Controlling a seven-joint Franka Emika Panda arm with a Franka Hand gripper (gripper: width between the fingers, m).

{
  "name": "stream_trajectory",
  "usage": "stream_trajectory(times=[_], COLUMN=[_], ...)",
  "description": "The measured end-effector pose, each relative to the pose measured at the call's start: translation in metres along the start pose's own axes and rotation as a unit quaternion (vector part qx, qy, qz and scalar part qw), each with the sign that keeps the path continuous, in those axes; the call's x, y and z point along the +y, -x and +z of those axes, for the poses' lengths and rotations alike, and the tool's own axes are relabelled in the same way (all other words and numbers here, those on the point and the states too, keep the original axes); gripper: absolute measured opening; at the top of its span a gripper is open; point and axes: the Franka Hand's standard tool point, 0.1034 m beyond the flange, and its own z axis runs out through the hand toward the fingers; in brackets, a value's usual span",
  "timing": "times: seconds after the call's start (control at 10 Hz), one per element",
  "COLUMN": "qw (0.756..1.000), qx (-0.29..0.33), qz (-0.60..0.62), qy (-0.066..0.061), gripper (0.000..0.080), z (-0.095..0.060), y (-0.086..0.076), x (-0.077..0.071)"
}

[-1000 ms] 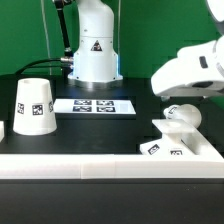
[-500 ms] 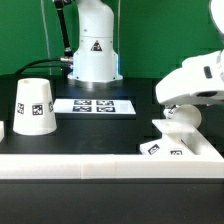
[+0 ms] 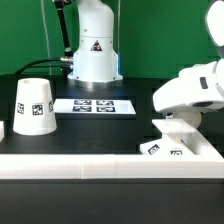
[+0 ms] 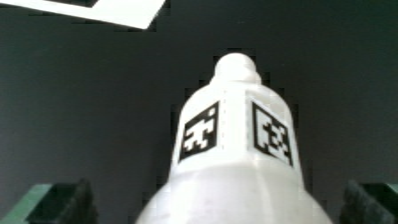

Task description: Assemble lamp

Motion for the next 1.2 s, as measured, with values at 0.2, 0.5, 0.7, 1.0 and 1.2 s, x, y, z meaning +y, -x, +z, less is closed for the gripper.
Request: stream_trajectory(times=[0.2, 0.5, 0.7, 1.0, 1.2], qw=[1.0, 1.0, 1.0, 1.0, 1.0], qx=[0.0, 0.0, -0.002, -0.002, -0.002], qz=[0.001, 0.001, 0.001, 0.001, -0.007], qy=[0.0, -0.001, -0.001, -0.002, -0.002], gripper=[0.0699, 0.0699, 0.0573, 0.0574, 0.0574], z=[0.0042, 0.0079, 0.0104, 0.0104, 0.0077], y=[-0.0037, -0.0071, -0.0081, -0.0082, -0.0063], x=[-0.0012, -0.001, -0.0008, 0.0004, 0.0036])
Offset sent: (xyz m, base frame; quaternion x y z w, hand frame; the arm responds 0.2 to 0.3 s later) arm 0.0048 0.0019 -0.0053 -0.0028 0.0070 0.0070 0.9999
